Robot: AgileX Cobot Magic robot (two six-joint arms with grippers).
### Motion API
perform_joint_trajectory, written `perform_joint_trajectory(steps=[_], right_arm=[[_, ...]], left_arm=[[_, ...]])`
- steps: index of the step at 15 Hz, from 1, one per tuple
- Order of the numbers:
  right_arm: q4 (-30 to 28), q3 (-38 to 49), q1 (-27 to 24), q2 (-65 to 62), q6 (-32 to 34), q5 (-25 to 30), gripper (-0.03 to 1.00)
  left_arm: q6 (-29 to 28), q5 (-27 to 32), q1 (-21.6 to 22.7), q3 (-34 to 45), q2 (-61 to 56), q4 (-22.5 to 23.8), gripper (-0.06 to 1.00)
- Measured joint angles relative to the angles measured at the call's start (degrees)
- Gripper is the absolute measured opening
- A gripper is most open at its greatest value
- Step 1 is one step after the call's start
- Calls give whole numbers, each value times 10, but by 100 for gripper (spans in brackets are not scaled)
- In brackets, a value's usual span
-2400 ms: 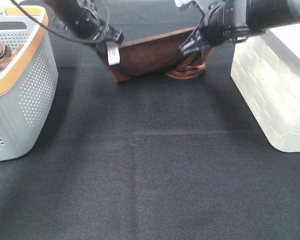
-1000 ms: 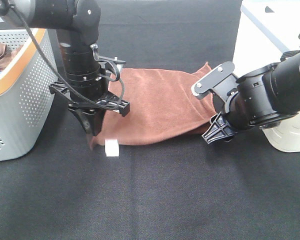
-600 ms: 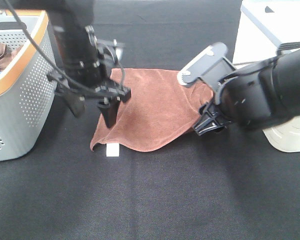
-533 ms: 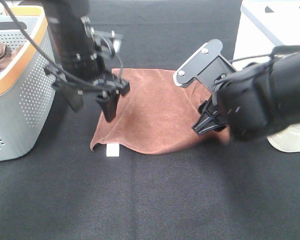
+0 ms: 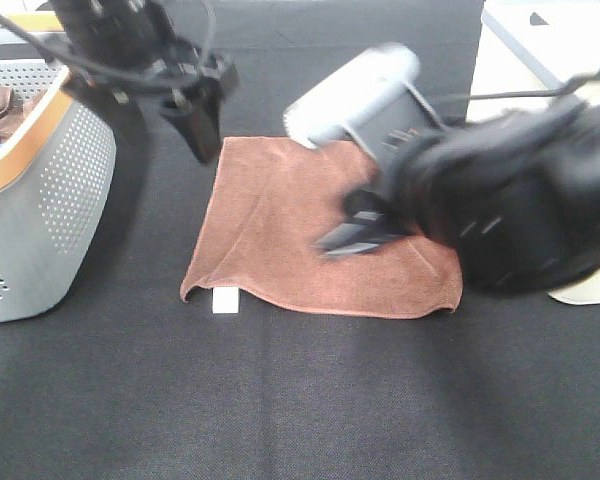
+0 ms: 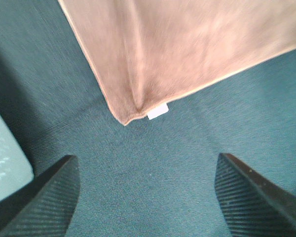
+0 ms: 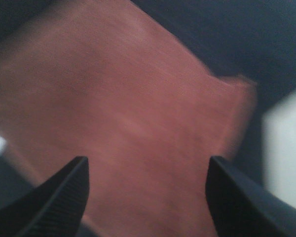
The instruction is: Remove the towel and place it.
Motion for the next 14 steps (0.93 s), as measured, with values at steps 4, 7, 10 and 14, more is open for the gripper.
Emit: perform_joint_trajectory(steps=[4, 7, 10, 14], right_arm=[[-2, 3, 0, -68, -41, 312, 59], [-10, 41, 0, -88, -47, 496, 56], [-320, 23, 1, -90, 249, 743, 52], [-1081, -16, 3, -117, 1075, 905, 51]], left_arm=[[6, 1, 0, 0, -42, 3, 73], [15, 2, 0, 0, -81, 4, 73], [16, 2, 0, 0, -115, 6, 73], [16, 3, 0, 9, -164, 5, 72]])
